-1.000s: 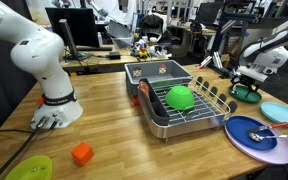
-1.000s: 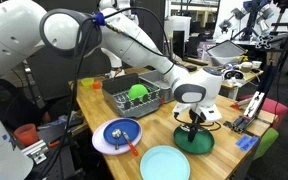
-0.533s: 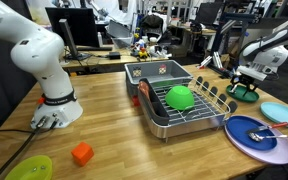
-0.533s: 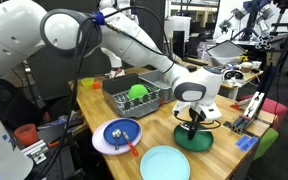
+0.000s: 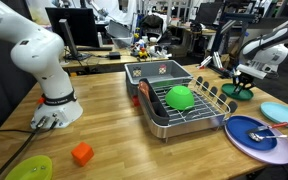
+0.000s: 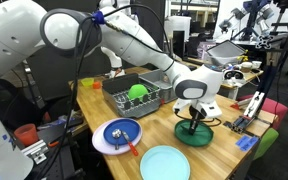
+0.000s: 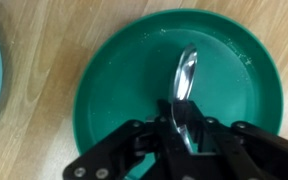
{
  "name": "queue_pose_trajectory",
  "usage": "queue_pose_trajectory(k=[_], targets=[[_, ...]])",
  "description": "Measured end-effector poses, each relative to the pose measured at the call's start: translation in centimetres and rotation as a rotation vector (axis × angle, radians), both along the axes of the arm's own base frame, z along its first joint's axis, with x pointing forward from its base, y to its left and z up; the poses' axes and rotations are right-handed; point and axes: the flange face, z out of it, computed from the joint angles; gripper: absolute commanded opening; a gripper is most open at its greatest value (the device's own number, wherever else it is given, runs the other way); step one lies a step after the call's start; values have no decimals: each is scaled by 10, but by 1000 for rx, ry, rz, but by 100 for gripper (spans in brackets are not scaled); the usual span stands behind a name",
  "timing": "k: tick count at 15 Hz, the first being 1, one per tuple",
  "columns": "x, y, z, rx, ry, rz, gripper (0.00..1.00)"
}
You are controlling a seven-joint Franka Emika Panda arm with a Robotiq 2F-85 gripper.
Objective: Pick up the silver spoon from the green plate and put it on the light blue plate.
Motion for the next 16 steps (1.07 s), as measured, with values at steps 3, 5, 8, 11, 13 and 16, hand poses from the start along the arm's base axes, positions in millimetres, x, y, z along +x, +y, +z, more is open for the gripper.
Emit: queue_pose_trajectory(k=[3,5,8,11,13,16], targets=[[2,1,2,0,-4,3,2],[3,2,5,1,-7,6,3],[4,3,5,1,-10,15,3],[3,4,8,4,-15,39,3],[1,6,14,12,-22,65,3],[-3,8,31,38,-44,110,3]])
